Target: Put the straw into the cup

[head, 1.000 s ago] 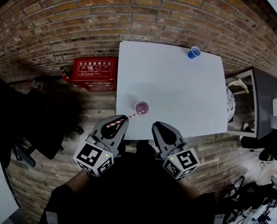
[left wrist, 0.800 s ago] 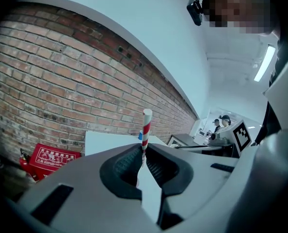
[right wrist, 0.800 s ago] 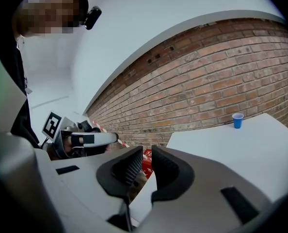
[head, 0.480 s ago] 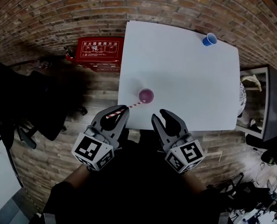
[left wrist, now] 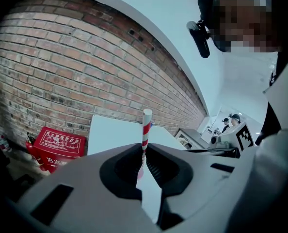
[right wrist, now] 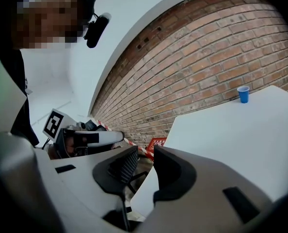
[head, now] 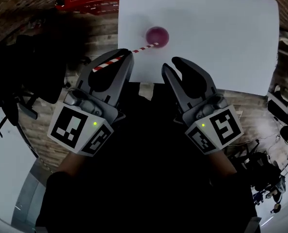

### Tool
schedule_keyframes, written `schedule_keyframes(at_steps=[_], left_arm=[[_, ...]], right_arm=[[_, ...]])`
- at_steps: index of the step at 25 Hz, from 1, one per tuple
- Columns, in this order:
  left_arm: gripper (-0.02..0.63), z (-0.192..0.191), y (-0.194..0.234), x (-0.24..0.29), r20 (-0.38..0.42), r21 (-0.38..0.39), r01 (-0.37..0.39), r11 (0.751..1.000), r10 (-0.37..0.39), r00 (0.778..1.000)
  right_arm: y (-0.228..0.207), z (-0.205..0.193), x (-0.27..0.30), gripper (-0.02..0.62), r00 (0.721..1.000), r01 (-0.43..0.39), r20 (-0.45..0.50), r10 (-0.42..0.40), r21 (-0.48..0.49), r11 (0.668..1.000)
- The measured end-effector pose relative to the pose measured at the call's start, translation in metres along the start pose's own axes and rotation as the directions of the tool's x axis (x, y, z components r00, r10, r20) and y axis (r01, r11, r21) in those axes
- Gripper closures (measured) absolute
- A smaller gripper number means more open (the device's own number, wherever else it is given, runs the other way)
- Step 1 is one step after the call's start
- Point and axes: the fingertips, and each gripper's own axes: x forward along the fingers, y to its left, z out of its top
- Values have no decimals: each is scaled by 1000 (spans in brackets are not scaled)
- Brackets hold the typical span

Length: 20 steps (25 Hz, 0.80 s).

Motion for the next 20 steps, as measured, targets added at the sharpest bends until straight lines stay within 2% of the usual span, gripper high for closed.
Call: schedule_keyframes(at_steps=[9,14,20], left_arm=[[568,1,0,6,4,-16,4,1000,-4,1000],[568,-3,2,10,-2,-18,5,1000,-5,1000],[568,-8,6,12,-15,-27,1,1000,-1,1000]], right_arm=[[-8,2,0,481,999,31,-11,-31,2,1000],[-13,0,1,527,999,39,-8,-39,15,999],[-15,-3,-1,532,999,46,-17,-46,23,999]])
